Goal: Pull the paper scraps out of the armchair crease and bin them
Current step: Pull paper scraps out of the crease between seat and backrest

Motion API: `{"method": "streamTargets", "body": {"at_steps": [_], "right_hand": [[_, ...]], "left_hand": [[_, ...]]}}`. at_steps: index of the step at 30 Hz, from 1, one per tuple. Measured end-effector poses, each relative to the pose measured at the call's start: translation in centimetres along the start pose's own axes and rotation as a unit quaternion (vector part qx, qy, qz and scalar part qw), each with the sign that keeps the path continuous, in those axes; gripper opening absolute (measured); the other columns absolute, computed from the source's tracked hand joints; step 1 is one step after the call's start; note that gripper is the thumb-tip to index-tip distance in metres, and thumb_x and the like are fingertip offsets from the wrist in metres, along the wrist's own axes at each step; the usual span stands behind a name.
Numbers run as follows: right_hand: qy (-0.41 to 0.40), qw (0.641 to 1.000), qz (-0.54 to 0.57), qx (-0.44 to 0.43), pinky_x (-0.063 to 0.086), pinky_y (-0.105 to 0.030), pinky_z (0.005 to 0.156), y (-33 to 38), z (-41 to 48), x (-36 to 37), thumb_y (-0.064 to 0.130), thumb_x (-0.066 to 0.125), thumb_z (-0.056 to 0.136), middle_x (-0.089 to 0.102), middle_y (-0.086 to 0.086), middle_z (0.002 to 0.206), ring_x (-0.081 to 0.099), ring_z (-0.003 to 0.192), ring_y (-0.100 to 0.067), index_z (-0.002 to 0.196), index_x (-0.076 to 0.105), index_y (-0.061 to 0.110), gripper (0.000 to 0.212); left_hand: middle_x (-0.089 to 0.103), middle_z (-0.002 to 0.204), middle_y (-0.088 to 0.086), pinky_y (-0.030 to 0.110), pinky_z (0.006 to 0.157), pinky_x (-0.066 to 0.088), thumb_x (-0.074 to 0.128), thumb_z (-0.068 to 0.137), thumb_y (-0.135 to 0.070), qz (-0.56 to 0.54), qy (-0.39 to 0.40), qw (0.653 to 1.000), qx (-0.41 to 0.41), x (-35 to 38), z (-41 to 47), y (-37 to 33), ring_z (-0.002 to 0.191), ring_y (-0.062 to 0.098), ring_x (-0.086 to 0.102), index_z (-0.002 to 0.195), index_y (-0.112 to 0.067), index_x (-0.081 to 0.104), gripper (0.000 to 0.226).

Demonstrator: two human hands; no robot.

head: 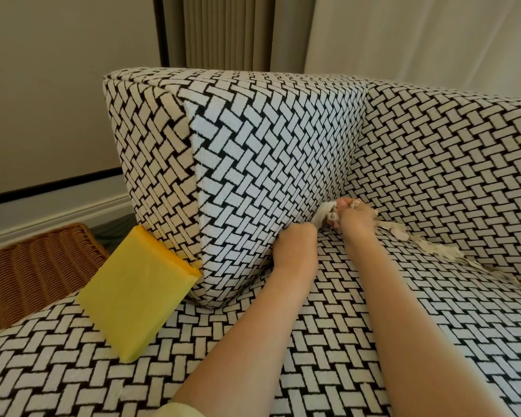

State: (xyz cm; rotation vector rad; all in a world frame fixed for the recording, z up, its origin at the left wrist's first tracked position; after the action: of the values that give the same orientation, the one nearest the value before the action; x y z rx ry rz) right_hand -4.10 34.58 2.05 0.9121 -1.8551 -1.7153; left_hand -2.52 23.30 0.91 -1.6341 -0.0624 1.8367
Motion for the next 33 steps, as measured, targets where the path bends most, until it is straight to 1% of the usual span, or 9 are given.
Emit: {"method": "streamTargets", "body": {"at_steps": [4, 9, 11, 16, 21, 23, 27, 30, 33], "right_hand": [[-0.006, 0.998, 0.040, -0.048, 0.040, -0.012, 0.047, 0.5, -0.1, -0.3, 0.012, 0.038, 0.099, 0.054, -0.001, 0.086, 0.050, 0.068, -0.009, 0.103, 0.056, 0.013, 0.019], [-0.001, 0.953, -0.260, -0.159, 0.050, -0.032, 0.080, -0.5, 0.0, -0.1, 0.001, 0.036, 0.092, 0.049, -0.015, 0.122, 0.055, 0.097, -0.026, 0.120, 0.056, 0.006, 0.035], [0.017, 0.942, -0.297, -0.155, 0.037, -0.034, 0.100, -0.6, 0.1, 0.1, 0.004, 0.036, 0.091, 0.033, -0.018, 0.139, 0.044, 0.118, -0.032, 0.127, 0.052, 0.005, 0.040], [0.087, 0.906, -0.390, -0.143, 0.029, -0.034, 0.103, -1.0, 0.2, 0.3, 0.023, 0.052, 0.087, 0.030, -0.015, 0.144, 0.028, 0.132, -0.032, 0.137, 0.038, 0.011, 0.053], [-0.017, 0.877, -0.411, -0.248, 0.035, -0.026, 0.071, -1.9, 0.9, 1.0, 0.003, 0.054, 0.083, 0.059, -0.019, 0.110, 0.051, 0.108, -0.031, 0.114, 0.058, 0.003, 0.032], [-0.027, 0.891, -0.383, -0.241, 0.033, -0.025, 0.068, -1.6, 1.0, 0.9, -0.002, 0.046, 0.084, 0.061, -0.020, 0.106, 0.055, 0.099, -0.030, 0.113, 0.060, 0.004, 0.033], [-0.036, 0.933, -0.286, -0.217, 0.049, -0.033, 0.073, -1.2, 0.6, 0.4, -0.011, 0.039, 0.081, 0.064, -0.016, 0.091, 0.060, 0.091, -0.031, 0.106, 0.063, -0.002, 0.036], [-0.074, 0.960, -0.200, -0.181, 0.050, -0.016, 0.052, -0.9, 0.8, -0.2, -0.011, 0.039, 0.082, 0.062, -0.012, 0.086, 0.061, 0.077, -0.027, 0.107, 0.063, 0.002, 0.037], [-0.089, 0.973, -0.129, -0.171, 0.046, -0.021, 0.049, -0.6, 0.7, -0.8, -0.013, 0.040, 0.079, 0.065, -0.013, 0.088, 0.056, 0.066, -0.017, 0.103, 0.064, 0.003, 0.037]], "left_hand": [[0.060, 0.112, 0.014, 0.029, 0.081, 0.050, 0.039, 0.093, 0.006, 0.021, 0.005, 1.000, 0.008, -0.2, 0.0, 0.0, 0.101, 0.027, 0.060, 0.117, -0.004, 0.058, 0.033], [0.062, 0.107, 0.014, 0.026, 0.071, 0.047, 0.041, 0.094, 0.002, 0.016, 0.003, 1.000, 0.004, -0.3, -0.2, -0.2, 0.096, 0.026, 0.062, 0.110, -0.002, 0.061, 0.026], [0.062, 0.106, 0.014, 0.025, 0.066, 0.043, 0.044, 0.094, -0.001, 0.007, 0.003, 1.000, 0.001, -0.4, -0.3, -0.2, 0.095, 0.027, 0.062, 0.107, -0.002, 0.061, 0.022], [0.062, 0.108, 0.014, 0.027, 0.071, 0.044, 0.046, 0.093, -0.007, -0.039, 0.000, 0.999, -0.004, 0.0, -0.2, -0.2, 0.098, 0.026, 0.060, 0.107, -0.003, 0.059, 0.020], [0.060, 0.113, 0.013, 0.029, 0.075, 0.043, 0.043, 0.094, -0.010, -0.082, 0.008, 0.996, -0.020, 0.2, -0.1, -0.2, 0.103, 0.026, 0.058, 0.114, -0.005, 0.050, 0.022], [0.060, 0.114, 0.013, 0.029, 0.076, 0.043, 0.044, 0.094, -0.010, -0.084, 0.013, 0.996, -0.020, 0.4, 0.0, -0.1, 0.104, 0.026, 0.058, 0.115, -0.005, 0.049, 0.023], [0.059, 0.117, 0.013, 0.031, 0.080, 0.046, 0.043, 0.093, -0.009, -0.103, 0.026, 0.994, -0.025, 0.6, 0.2, 0.0, 0.105, 0.026, 0.058, 0.121, -0.006, 0.047, 0.028], [0.059, 0.119, 0.013, 0.031, 0.082, 0.047, 0.043, 0.093, -0.009, -0.112, 0.032, 0.993, -0.027, 0.6, 0.2, -0.1, 0.107, 0.026, 0.057, 0.124, -0.006, 0.044, 0.031], [0.059, 0.117, 0.013, 0.031, 0.080, 0.047, 0.043, 0.093, -0.010, -0.119, 0.032, 0.992, -0.031, 0.5, 0.1, -0.2, 0.105, 0.026, 0.058, 0.125, -0.006, 0.042, 0.032]]}}
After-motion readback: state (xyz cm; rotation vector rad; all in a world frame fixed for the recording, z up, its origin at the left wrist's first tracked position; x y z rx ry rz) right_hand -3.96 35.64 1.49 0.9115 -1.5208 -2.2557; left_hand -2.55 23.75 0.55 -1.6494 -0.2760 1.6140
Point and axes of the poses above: each hand's wrist, its own z-axis towards the middle knuckle, its own x-axis out of the palm, y = z × x, the point moved 2 cm from there along z, towards the middle knuckle
